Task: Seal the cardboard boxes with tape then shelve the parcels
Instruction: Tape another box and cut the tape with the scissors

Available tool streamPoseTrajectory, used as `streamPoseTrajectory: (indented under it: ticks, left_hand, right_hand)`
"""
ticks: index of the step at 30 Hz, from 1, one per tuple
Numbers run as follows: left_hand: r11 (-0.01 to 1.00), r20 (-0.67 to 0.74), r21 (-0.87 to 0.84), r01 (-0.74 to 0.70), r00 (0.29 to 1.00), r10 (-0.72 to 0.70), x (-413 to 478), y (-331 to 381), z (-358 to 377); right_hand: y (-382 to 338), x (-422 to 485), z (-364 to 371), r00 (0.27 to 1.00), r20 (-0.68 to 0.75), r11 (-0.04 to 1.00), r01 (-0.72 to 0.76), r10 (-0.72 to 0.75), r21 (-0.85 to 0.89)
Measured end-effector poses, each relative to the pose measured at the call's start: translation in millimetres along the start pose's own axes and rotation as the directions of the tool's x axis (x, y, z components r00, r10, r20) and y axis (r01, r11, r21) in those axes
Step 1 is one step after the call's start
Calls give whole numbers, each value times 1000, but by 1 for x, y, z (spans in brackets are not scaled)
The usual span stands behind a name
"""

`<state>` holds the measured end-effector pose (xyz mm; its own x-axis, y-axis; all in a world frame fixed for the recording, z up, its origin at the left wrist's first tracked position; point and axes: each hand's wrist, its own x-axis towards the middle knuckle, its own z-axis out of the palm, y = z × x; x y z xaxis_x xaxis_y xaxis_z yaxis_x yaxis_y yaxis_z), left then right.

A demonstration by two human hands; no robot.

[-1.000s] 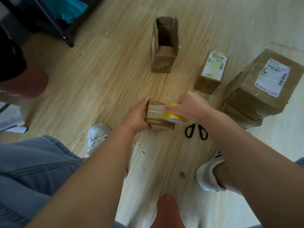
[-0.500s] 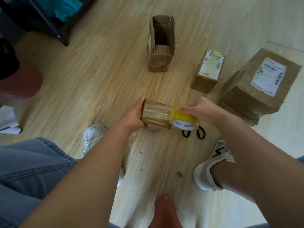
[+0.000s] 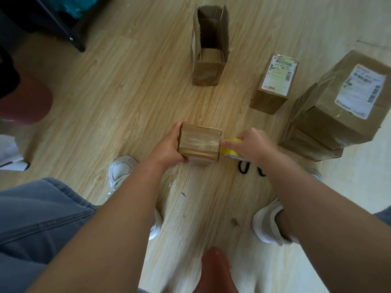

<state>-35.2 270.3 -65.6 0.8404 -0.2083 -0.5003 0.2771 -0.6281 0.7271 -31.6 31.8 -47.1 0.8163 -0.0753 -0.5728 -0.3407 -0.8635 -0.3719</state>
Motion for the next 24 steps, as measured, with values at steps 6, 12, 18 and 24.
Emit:
streamPoseTrajectory:
  ticks: [6, 12, 18, 24]
  left_hand:
    - [996, -33, 86, 36, 999, -33, 1, -12, -3]
    - [859, -145, 511, 32, 988, 49, -4, 0, 6]
    - [647, 35, 749, -147, 982, 183, 2, 36, 39]
    - [685, -31, 709, -168, 963, 269, 10, 19, 46]
  right_hand:
    - [-13, 5, 10, 1000, 8, 1000, 8, -8, -11]
    - [-15, 1, 10, 1000, -10, 999, -8, 8, -34]
    - [-21, -3, 19, 1000, -12, 1000, 1, -1, -27]
    - [-10, -3, 21, 997, 53, 987, 48, -57, 153]
